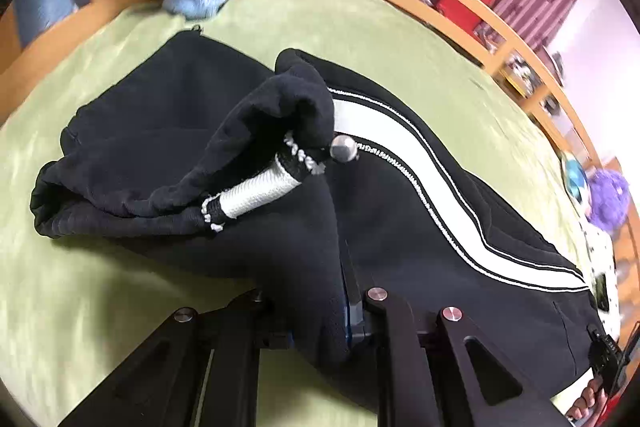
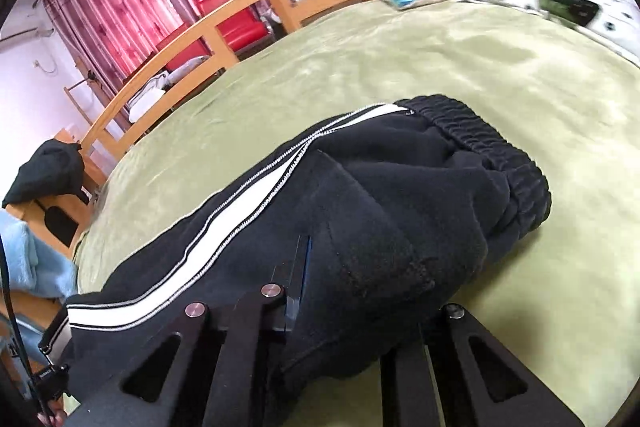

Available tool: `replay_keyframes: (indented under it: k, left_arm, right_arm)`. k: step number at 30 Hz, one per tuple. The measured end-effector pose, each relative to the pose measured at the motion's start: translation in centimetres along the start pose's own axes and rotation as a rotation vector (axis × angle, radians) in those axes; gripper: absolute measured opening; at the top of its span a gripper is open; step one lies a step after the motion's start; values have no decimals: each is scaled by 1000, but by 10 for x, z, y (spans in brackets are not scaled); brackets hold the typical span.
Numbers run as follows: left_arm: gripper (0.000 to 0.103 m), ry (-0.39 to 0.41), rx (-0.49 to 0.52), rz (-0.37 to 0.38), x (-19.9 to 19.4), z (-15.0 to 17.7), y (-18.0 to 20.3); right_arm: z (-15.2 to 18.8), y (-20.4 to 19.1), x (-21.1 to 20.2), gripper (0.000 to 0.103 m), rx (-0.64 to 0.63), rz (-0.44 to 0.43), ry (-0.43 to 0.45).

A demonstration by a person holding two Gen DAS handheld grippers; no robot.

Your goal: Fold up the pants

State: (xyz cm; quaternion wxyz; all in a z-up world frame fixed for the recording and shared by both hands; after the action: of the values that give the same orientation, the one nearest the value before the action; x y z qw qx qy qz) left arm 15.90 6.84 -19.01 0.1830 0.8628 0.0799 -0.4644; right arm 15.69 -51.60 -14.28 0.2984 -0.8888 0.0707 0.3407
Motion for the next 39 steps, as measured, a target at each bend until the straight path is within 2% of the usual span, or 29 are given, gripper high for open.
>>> replay_keyframes:
  k: [4,8,10,13,14,15,16,17,21,24,27,29,30,33,34,36,39]
  left_arm:
    - [15,-55,47,39,-28,55,-5]
    - [17,-69,90,58,-45,93,-4]
    - [22,-105,121,46,-43,99,-6]
    - [33,-157,153,58,-49,100,-17]
    - [35,-141,170,67,-57,102,-21]
    - [43,-119,197,67,-67,106,-26]
    - [57,-99,219,55,-77,109,-30]
    - [62,-74,229,48,-87,111,-38]
    - [65,19,207,81,-117,104,-65]
    - [67,53,203,94,-119,93,-67]
    - [68,66,229,116,-102,77,-47]
    - [75,106,231,117,-91,71,-25]
    - [77,116,229,94,-83,66,-20]
    - [76,110,252,69,-62,60,-5]
    - [58,127,259,49,-59,58,-5]
    - [32,129,268,37,-53,47,-5]
    - [24,183,208,21,-56,15,-18]
  right_arm:
    - [32,55,-68,12,14,48,-4]
    - [55,96,-103,14,47,85,-37]
    - [65,107,-103,19,69,80,-115]
    - [75,109,-109,34,50,125,-166]
    - [80,107,-117,37,23,144,-168]
    - [83,106,-123,40,10,155,-160]
    - [88,105,-132,43,-2,172,-144]
    - [93,103,-142,50,-14,190,-124]
    - [105,90,-175,51,-36,203,-59]
    - [105,65,-186,51,-40,149,-7]
    - [99,32,-174,51,-61,62,9]
    - [100,7,-160,52,-89,19,20]
    - [100,-5,-151,52,-99,0,20]
    - [103,-35,-122,52,-111,-59,-1]
    - [104,-41,-115,52,-111,-81,-3]
    - [111,-53,-97,52,-122,-99,-15]
    - [118,-63,-77,52,-143,-83,-70]
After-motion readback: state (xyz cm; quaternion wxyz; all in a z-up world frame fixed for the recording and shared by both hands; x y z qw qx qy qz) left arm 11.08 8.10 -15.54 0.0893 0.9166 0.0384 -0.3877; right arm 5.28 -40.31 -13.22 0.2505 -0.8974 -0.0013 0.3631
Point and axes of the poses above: each gripper's, at about its wrist camera, not at the fingertips, and x roughly the way its jaws point, y to its right, z to its underside, the point moved 1 cm from there along x, roughly the way its jaws point, and after that the axes turned 7 degrees about -z, right-handed, at the moved point
